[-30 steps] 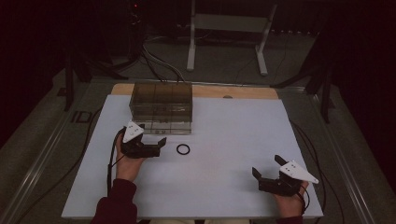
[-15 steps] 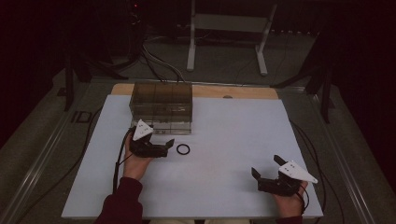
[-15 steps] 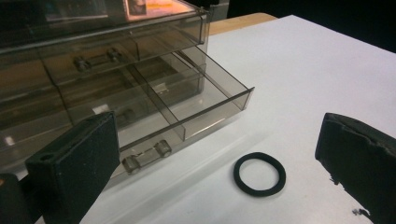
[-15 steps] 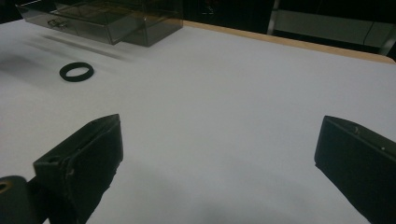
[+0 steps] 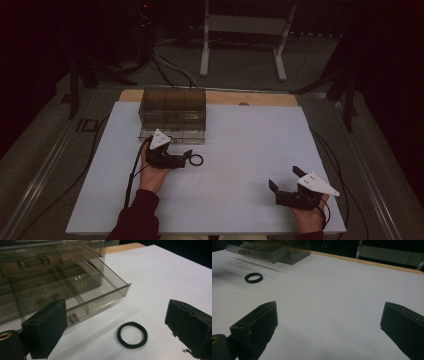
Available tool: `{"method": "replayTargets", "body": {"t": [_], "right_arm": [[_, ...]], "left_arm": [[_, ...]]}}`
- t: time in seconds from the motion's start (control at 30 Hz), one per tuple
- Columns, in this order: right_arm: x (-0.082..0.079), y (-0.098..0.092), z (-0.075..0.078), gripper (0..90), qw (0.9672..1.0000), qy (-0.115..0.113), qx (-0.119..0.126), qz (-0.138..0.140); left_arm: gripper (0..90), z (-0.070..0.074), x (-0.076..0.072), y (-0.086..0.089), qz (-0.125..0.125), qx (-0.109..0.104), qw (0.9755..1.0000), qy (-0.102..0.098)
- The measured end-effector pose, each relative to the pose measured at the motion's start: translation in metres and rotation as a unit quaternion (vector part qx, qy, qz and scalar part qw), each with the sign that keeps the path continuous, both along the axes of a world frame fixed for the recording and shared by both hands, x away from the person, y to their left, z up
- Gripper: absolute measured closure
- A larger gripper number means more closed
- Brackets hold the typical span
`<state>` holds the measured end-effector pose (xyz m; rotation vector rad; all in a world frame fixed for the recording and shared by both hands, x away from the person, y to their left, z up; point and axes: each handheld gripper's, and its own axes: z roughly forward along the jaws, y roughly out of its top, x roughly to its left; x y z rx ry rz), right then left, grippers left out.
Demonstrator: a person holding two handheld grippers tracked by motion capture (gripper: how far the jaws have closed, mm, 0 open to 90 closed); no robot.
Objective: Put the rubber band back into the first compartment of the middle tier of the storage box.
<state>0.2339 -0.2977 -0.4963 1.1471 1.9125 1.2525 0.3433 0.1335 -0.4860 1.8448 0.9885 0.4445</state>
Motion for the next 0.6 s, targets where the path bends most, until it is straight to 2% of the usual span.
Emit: {"method": "replayTargets", "body": {"t": [0.3,0.6], "right_arm": [[0.000,0.001,0.000,1.4,1.0000,0.000,-0.001,0.002],[0.000,0.002,0.000,1.4,1.0000,0.000,-0.004,0.003]], "left_arm": [[14.1,-0.010,0.003,-0.015,-0.028,0.016,0.9993,0.021],[24.3,-0.021,0.009,-0.027,-0.027,0.049,0.9978,0.036]]}}
